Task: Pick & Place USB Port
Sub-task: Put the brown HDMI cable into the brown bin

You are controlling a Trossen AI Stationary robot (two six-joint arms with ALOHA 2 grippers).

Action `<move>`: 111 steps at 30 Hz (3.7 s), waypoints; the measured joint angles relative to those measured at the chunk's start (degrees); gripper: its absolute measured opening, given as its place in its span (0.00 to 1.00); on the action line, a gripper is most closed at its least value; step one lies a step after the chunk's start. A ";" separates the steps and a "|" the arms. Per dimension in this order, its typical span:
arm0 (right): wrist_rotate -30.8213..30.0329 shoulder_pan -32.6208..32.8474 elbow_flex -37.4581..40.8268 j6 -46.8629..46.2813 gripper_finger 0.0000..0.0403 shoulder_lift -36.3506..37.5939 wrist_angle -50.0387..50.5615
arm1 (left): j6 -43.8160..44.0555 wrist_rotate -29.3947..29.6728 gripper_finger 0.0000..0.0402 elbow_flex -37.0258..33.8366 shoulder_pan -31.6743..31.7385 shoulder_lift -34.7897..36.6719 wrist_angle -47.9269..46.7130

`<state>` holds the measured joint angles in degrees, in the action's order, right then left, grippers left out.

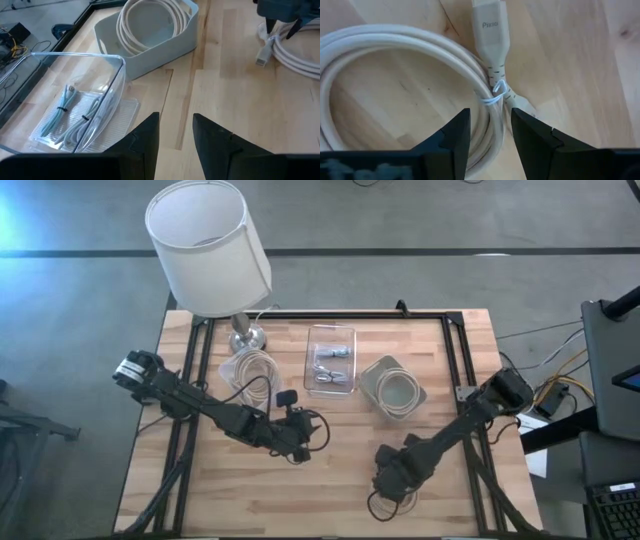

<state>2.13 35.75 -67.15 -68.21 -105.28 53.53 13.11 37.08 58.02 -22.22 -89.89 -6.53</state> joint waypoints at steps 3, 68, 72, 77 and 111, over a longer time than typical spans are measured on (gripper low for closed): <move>-1.08 -0.03 0.06 -0.87 0.33 -0.14 -0.04 | -1.06 0.00 0.30 0.00 0.00 0.00 0.50; -36.40 -26.14 -19.59 2.12 0.05 4.07 36.49 | -1.21 -0.02 0.30 -0.09 0.02 0.00 0.95; -35.10 -26.73 -18.89 3.43 0.05 4.62 36.42 | -1.20 0.00 0.30 -0.09 0.02 0.00 0.93; -35.16 -26.99 -16.47 2.69 0.05 7.10 36.50 | -1.19 0.00 0.30 -0.09 0.02 0.00 0.50; -36.79 -27.30 4.66 -4.28 0.16 13.50 25.14 | -2.81 -0.02 0.30 -0.09 0.02 0.00 0.45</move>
<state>-34.66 8.45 -62.48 -72.49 -91.78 78.67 10.31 37.06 57.93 -22.20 -89.89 -6.09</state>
